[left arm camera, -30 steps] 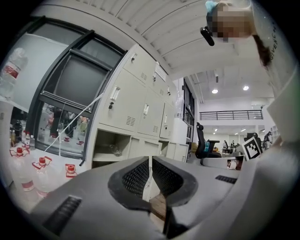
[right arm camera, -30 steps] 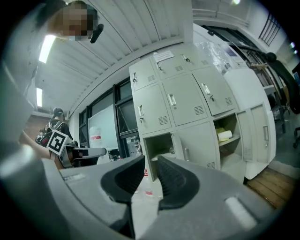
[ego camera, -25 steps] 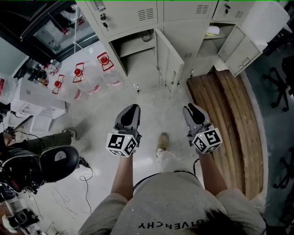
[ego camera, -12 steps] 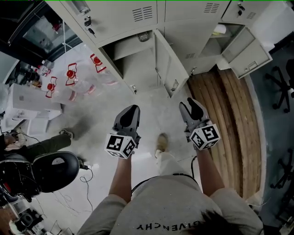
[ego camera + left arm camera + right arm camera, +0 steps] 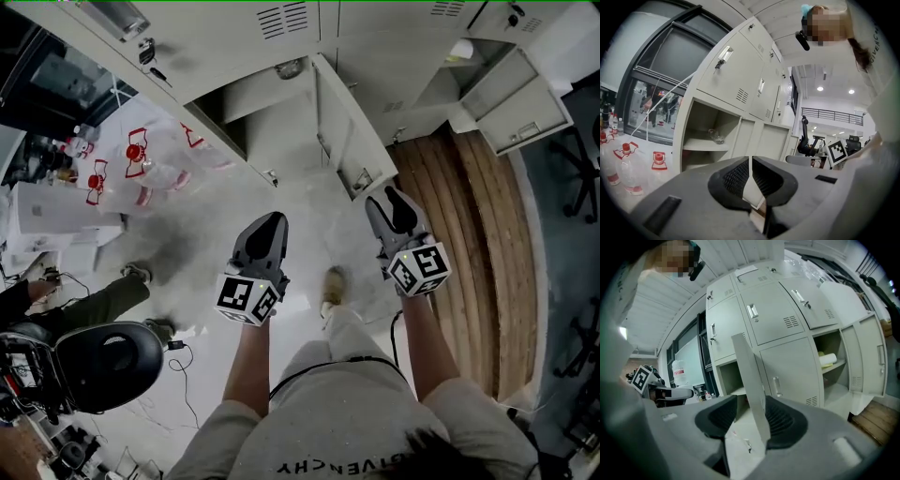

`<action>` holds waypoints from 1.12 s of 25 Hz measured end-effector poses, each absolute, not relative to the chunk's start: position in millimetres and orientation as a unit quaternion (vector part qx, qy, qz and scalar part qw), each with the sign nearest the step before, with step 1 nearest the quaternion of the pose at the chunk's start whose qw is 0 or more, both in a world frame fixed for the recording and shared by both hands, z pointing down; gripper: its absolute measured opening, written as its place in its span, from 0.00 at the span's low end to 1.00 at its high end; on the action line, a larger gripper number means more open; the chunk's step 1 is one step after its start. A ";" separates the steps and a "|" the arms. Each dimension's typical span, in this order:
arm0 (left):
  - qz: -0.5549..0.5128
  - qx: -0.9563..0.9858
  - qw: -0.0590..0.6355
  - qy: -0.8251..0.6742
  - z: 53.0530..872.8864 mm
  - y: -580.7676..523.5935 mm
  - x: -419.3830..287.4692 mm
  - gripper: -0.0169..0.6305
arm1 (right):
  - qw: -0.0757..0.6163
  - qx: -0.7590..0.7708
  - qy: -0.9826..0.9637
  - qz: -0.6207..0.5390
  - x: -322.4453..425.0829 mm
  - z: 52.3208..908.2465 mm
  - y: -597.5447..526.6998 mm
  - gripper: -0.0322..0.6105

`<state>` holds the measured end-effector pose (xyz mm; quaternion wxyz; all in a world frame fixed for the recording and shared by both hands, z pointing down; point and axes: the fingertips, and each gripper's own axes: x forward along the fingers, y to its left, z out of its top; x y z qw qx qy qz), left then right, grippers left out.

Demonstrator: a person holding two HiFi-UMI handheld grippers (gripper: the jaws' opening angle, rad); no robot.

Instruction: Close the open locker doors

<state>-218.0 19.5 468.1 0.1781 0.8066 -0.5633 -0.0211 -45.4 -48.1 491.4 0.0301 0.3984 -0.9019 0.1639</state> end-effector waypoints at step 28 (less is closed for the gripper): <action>-0.031 0.806 0.195 -0.557 482.0 9.2 -317.3 0.05 | 0.059 0.439 -0.883 0.153 -110.4 496.9 -45.9 0.30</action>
